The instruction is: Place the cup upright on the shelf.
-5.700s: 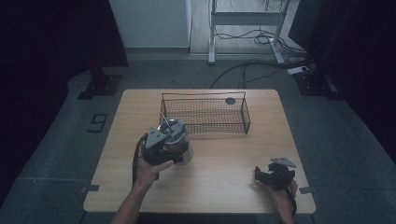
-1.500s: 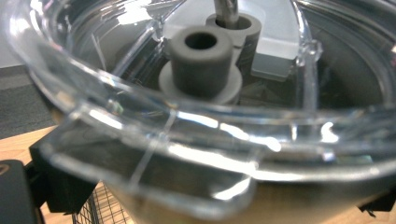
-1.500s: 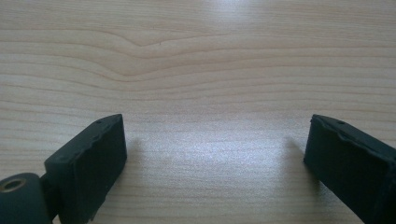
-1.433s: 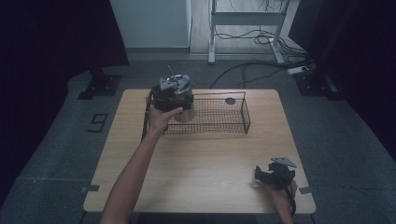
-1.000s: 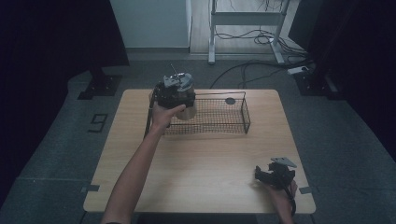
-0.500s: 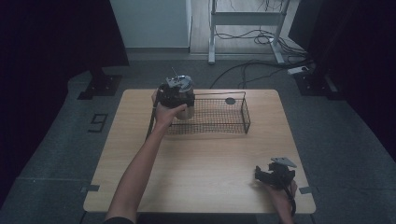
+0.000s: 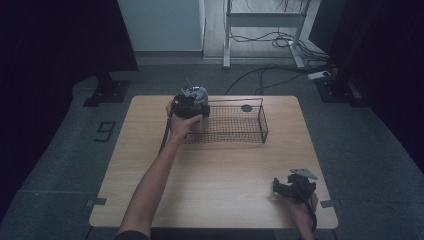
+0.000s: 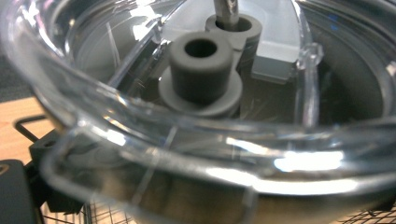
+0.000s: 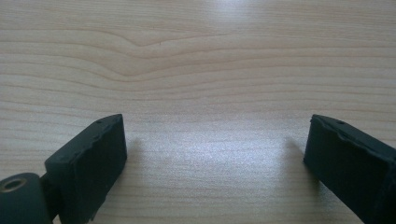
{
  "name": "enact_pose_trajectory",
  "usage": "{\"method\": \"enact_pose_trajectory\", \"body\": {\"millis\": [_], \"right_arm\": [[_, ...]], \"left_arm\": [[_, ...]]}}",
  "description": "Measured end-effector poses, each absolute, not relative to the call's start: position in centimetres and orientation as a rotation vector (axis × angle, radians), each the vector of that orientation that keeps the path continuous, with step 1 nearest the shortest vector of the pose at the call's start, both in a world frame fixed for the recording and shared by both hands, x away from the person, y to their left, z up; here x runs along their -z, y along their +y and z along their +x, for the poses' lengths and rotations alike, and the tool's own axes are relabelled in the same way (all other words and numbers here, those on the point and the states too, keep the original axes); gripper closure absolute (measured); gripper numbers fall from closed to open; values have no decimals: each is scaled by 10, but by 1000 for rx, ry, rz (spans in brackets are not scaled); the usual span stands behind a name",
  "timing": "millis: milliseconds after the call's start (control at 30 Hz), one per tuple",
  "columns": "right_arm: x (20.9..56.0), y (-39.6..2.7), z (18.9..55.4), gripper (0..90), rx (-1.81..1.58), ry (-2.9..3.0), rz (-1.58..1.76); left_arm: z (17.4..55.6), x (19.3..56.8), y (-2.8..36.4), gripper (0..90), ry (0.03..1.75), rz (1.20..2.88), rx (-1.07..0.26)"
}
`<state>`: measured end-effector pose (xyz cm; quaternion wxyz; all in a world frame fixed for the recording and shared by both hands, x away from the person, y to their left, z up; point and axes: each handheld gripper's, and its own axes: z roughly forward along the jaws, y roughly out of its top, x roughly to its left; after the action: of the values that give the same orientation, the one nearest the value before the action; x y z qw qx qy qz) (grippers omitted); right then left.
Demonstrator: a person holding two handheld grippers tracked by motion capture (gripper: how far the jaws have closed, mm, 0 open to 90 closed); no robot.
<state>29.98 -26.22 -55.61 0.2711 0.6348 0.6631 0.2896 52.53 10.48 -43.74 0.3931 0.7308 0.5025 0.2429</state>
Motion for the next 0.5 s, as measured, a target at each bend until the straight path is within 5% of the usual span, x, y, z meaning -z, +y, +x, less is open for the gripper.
{"method": "enact_pose_trajectory", "body": {"millis": [500], "right_arm": [[556, -262, 300, 57, -780, 1785, 1710]], "left_arm": [[529, 460, 105, 40, 1330, 1855, -584]]}}
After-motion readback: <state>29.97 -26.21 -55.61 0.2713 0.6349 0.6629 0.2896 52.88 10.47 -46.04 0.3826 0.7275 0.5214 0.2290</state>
